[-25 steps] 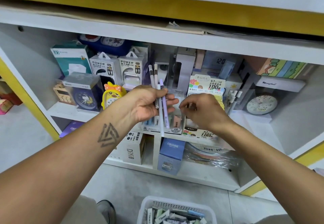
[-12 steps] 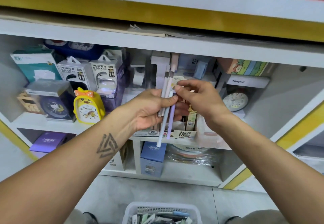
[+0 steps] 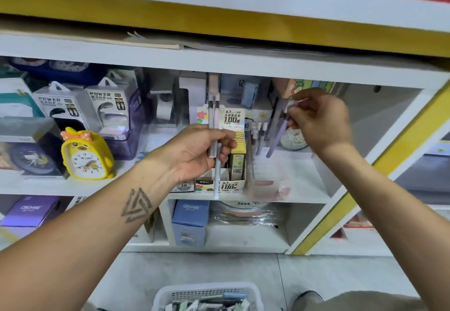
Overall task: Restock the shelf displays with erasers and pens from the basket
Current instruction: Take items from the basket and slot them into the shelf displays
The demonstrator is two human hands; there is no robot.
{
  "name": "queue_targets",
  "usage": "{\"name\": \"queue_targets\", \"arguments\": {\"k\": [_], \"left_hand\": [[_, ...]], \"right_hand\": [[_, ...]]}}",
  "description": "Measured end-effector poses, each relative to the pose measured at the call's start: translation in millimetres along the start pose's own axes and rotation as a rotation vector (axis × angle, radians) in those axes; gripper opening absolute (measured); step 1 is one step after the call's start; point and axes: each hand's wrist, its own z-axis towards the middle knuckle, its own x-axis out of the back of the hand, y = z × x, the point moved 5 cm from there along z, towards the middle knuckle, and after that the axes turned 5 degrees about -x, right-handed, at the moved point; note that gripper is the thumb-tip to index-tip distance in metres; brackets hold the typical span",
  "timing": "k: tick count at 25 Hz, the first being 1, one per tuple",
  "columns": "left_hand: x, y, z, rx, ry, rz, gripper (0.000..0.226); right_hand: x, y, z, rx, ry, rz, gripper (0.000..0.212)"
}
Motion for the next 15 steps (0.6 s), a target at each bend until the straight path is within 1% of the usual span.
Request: {"name": "queue_targets", "arguments": {"k": [2, 3, 6, 12, 15], "left_hand": [[-7.3, -5.0, 2.4, 0.017, -0.03, -0.03, 0.03], [-10.2, -7.4, 3.5, 0.023, -0.046, -0.041, 0.028], [-14.8, -12.6, 5.7, 0.032, -0.092, -0.035, 0.024], [-11.9, -15.4, 9.4, 0.033, -0.109, -0.019, 0.025], [-9.5, -14.9, 9.3, 0.045, -0.112, -0.023, 0.024]], "right_hand": [[-1.9, 9.2, -1.3, 0.082, -0.011, -0.225, 0.006], [-4.7, 13.5, -2.4, 0.108, -0.028, -0.271, 0.006], [-13.1, 23.1, -4.8, 0.159, -0.046, -0.293, 0.003], [-24.7, 32.7, -4.0, 0.147, -0.071, -0.23, 0.013], [-32.2, 33.9, -3.1, 0.185, -0.111, -0.274, 0.007]]}}
